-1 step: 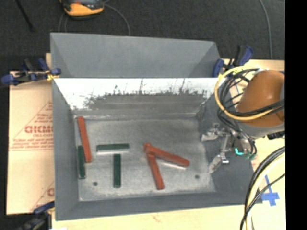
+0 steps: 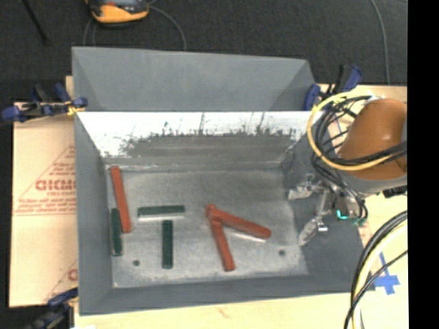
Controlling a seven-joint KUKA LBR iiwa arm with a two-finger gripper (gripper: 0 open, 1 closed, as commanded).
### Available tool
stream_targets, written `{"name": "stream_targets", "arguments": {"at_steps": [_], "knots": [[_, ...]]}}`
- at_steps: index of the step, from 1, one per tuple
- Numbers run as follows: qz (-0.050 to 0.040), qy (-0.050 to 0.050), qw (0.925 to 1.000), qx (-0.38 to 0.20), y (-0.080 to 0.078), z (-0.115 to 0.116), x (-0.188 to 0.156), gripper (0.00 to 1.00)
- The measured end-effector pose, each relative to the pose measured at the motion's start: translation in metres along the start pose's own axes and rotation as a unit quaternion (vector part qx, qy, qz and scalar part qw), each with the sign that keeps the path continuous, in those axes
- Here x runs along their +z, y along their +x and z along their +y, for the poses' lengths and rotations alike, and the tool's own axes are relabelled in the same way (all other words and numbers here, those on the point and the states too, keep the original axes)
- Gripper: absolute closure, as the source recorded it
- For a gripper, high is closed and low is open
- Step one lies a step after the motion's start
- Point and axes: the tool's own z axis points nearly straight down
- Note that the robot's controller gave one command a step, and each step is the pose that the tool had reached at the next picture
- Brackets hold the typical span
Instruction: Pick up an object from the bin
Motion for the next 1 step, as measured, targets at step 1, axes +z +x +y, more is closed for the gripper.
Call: {"name": "stream_targets", "arguments": {"at_steps": [1], "knots": [[-0.0033, 0.000, 0.9998, 0.021, 0.0187, 0.0214, 0.0370, 0.00]]}}
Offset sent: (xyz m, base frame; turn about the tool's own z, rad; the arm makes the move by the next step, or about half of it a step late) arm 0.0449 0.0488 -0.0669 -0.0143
